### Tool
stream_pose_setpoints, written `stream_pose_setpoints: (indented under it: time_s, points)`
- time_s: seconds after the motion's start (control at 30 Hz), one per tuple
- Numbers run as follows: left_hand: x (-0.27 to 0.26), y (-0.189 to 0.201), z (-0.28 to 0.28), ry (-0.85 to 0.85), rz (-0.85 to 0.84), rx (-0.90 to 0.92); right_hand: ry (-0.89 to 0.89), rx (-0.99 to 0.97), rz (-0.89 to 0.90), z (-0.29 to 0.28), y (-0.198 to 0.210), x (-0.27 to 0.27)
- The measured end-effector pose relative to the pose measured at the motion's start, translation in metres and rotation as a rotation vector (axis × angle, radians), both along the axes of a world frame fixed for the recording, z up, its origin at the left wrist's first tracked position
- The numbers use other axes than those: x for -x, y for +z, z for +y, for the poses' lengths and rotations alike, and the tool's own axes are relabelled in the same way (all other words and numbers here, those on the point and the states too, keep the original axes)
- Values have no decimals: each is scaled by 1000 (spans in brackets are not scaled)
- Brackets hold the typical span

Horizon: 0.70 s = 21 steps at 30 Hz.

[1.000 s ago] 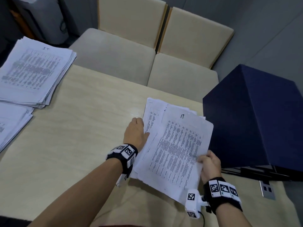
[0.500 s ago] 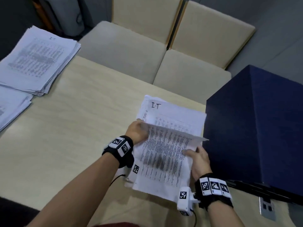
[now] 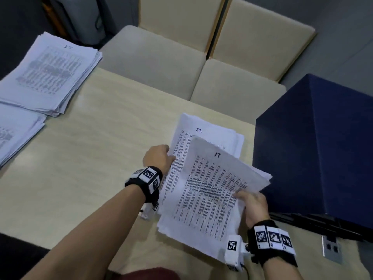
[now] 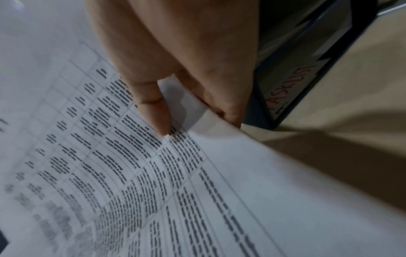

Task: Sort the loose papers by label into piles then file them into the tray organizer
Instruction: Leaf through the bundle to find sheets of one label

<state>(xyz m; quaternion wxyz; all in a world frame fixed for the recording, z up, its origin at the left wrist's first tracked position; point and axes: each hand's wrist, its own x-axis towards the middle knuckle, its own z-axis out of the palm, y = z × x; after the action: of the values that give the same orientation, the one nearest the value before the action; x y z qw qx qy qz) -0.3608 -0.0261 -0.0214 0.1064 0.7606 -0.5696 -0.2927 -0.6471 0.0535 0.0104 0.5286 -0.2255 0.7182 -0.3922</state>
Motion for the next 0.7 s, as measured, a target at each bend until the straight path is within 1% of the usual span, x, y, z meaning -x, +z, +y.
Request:
stream_pose_setpoints:
  time_s: [0.03, 0.13, 0.17, 0.2, 0.23, 0.37, 0.43, 0.5, 0.53, 0.57, 0.6, 0.63, 0.67, 0.7]
  points:
    - [-1, 4, 0, -46, -54, 11, -34, 5, -8, -1, 1, -1]
    - [-8, 22, 1, -262, -351, 58, -133, 24, -74, -8, 7, -9]
    - [-13, 26, 2, -324, -406, 84, -159, 40, -117, -10, 9, -13]
    - [-16, 30, 2, -363, -405, 124, -188, 50, -141, -13, 12, -16]
    - [-20, 32, 1, -389, -352, 163, -201, 53, -155, -16, 13, -18]
    - [-28, 32, 3, -380, 126, 273, -203, 60, -176, -26, 15, -27]
    - [-28, 25, 2, -347, 339, 231, -195, 79, -203, -29, 14, -28]
    - [-25, 22, 3, -337, 575, 138, -178, 108, -243, -29, 13, -29]
    - [-22, 22, 4, -320, 668, 82, -173, 109, -250, -28, 14, -29]
    - [-19, 21, 4, -291, 708, 47, -182, 100, -234, -27, 14, -29]
    - [-16, 20, 2, -228, 687, 43, -199, 88, -190, -27, 13, -29]
    - [-13, 17, 0, -139, 582, 89, -225, 72, -129, -28, 11, -28]
    - [-11, 12, -3, -48, 416, 134, -259, 58, -81, -29, 8, -27]
    - [-11, 7, -6, 25, 267, 134, -291, 56, -53, -30, 5, -26]
